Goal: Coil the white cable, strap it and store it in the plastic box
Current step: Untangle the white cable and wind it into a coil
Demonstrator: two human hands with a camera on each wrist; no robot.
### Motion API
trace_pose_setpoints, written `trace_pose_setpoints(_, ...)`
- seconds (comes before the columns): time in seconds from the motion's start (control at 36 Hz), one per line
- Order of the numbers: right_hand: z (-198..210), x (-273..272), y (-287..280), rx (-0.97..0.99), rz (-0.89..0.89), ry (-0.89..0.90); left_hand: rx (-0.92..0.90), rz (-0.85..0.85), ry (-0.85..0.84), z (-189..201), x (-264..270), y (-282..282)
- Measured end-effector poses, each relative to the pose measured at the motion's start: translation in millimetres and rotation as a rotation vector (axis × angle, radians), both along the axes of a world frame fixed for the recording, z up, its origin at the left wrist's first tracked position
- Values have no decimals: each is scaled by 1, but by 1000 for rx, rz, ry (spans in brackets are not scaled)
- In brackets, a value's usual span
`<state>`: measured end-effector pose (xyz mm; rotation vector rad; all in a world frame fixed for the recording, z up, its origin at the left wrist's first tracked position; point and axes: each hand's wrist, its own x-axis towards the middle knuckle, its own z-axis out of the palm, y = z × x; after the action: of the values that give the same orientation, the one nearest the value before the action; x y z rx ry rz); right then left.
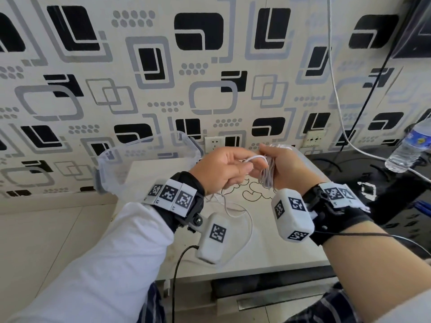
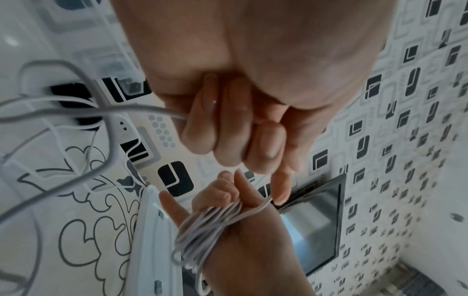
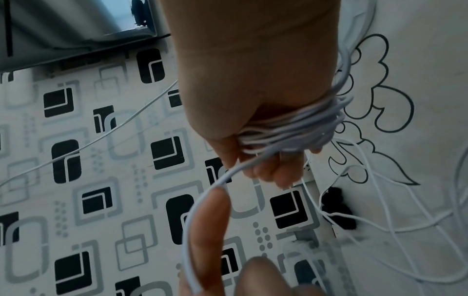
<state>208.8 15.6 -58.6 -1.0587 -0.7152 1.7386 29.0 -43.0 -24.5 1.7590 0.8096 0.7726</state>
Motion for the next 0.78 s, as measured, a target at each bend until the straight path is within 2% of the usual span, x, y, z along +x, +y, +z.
trace_pose_setpoints(0.11,1,-5,-11,46,274,-84,27,114,-30,-3,-5,7)
trace_pose_setpoints(0.17,2,-7,-14,57,386,-121,72,234,0,-8,-7,13)
trace_pose_setpoints(0.25,3,-8,-18,81,512,-118,179,423,90,-11,-12,21)
trace_pose_setpoints(0.36,7,-8,-19,124,651,-34,258,544,170,-15,-17,27)
trace_pose_setpoints(0.61,12,-15,-21,117,995,137,285,594,185,-21,-8,29)
trace_pose_setpoints(0.78,16,-7,-26,116,1012,228,251,520,115,-23,-8,31)
